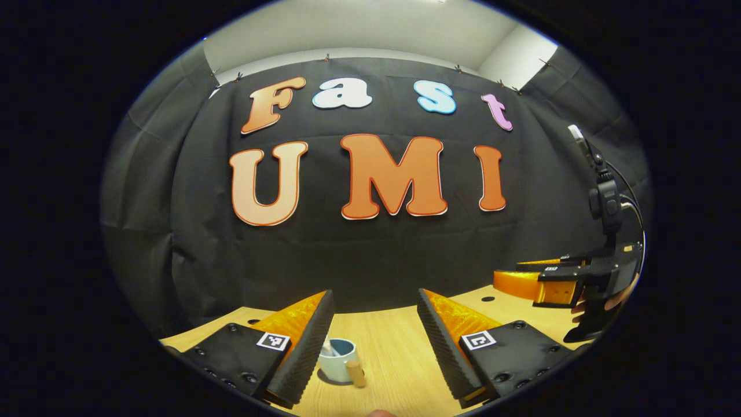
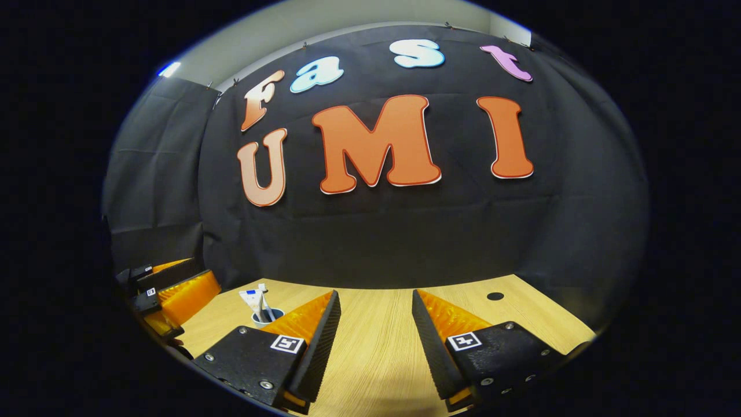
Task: Put the toothbrush and toothpaste on the desktop into the cup, then pick up the cup and place it on the coaster on the desktop.
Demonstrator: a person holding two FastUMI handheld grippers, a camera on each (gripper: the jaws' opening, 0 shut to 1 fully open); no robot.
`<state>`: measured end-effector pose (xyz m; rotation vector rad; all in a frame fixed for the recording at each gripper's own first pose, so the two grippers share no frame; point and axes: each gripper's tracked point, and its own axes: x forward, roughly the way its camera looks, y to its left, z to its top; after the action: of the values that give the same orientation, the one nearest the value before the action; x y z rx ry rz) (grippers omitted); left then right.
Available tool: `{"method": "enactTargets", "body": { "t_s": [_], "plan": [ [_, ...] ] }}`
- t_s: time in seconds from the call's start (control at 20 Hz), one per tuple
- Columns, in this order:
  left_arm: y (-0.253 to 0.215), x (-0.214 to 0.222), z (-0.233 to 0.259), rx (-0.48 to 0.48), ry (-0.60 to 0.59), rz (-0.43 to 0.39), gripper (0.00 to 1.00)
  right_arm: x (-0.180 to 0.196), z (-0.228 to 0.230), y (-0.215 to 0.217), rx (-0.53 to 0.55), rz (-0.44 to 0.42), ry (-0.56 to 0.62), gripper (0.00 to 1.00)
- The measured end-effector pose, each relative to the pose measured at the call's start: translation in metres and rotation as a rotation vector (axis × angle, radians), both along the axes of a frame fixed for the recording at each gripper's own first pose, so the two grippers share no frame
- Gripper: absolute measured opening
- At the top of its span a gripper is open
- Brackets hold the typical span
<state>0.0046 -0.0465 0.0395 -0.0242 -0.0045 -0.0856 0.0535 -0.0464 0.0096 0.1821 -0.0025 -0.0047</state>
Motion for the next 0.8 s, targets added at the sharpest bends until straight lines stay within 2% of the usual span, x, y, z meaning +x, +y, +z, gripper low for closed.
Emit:
{"method": "enactTargets", "body": {
  "t_s": [0.15,0.2,0.25,0.35,0.6,0.8],
  "plan": [
    [-0.004,0.014,-0.008,-0.013,0.019,-0.004,0.92,0.003,-0.015,-0.025,-0.026,-0.061,0.011,0.76],
    [-0.003,0.018,-0.015,-0.012,0.036,0.002,0.98,0.004,-0.022,-0.031,-0.022,-0.074,0.02,0.76],
    [-0.001,0.022,-0.022,-0.008,0.051,0.011,0.92,0.005,-0.027,-0.035,-0.011,-0.085,0.025,0.75],
    [0.009,0.025,-0.03,-0.001,0.064,0.038,0.92,0.011,-0.033,-0.043,0.003,-0.105,0.031,0.75],
    [0.04,0.033,-0.01,0.038,-0.011,0.098,0.92,0.025,-0.007,-0.044,0.023,-0.106,-0.05,0.75],
    [0.046,0.035,-0.005,0.046,-0.03,0.106,0.92,0.028,0.009,-0.036,0.009,-0.105,-0.088,0.75]
  ]
}}
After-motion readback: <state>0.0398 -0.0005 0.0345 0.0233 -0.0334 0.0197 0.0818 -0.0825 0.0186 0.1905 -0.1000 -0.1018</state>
